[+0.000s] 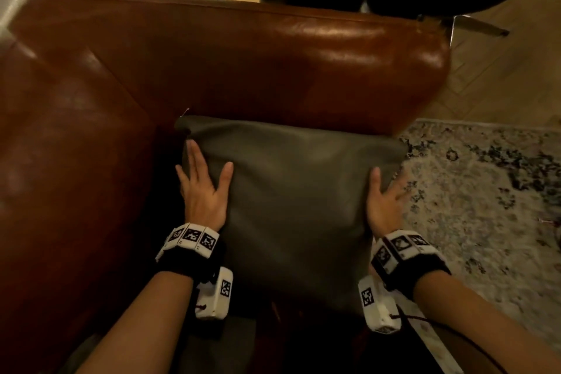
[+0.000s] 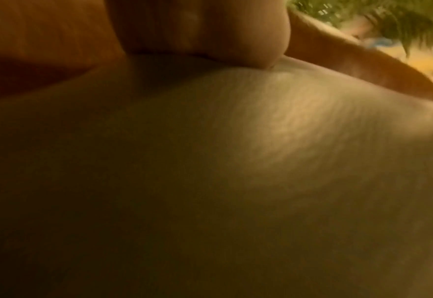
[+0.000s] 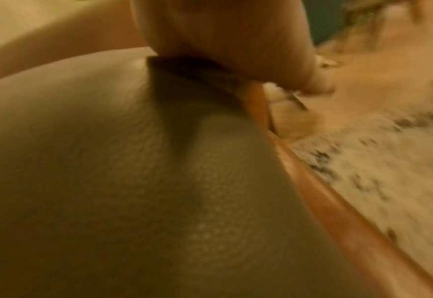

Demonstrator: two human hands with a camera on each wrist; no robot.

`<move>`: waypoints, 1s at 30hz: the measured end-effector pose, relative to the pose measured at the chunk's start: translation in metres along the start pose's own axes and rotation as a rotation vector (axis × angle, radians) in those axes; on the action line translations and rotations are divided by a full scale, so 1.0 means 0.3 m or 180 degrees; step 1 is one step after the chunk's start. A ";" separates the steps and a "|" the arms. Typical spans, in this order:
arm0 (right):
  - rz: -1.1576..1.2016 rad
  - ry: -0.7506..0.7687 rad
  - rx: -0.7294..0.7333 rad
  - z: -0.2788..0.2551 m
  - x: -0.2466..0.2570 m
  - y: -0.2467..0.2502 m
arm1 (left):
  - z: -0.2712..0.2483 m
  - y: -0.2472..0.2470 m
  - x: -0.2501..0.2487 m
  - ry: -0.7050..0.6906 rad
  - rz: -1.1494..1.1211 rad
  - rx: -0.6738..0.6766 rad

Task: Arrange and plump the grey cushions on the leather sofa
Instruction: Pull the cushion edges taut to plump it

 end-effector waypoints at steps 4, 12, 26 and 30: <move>0.1380 -0.0213 0.0654 -0.013 -0.019 -0.043 | 0.029 0.085 0.056 0.1201 -0.1134 -0.0370; 0.2250 0.0360 0.0924 -0.250 0.071 0.172 | -0.022 0.330 0.049 0.1472 -0.3231 -0.0823; 0.1842 0.0742 -0.0165 -0.128 0.148 0.406 | -0.019 0.440 0.008 0.1064 -0.1642 -0.1016; 0.2220 0.0292 -0.0174 -0.110 0.114 0.428 | -0.087 0.344 -0.049 0.1375 -0.2727 -0.0864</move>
Point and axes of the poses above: each hand's wrist, its own z-axis towards the middle knuckle, its own y-axis out of the back of the hand, x = y × z, the point moved 8 cm from there along z, towards the middle knuckle, and after that the axes turned 1 degree about z, right-handed, at the moved point
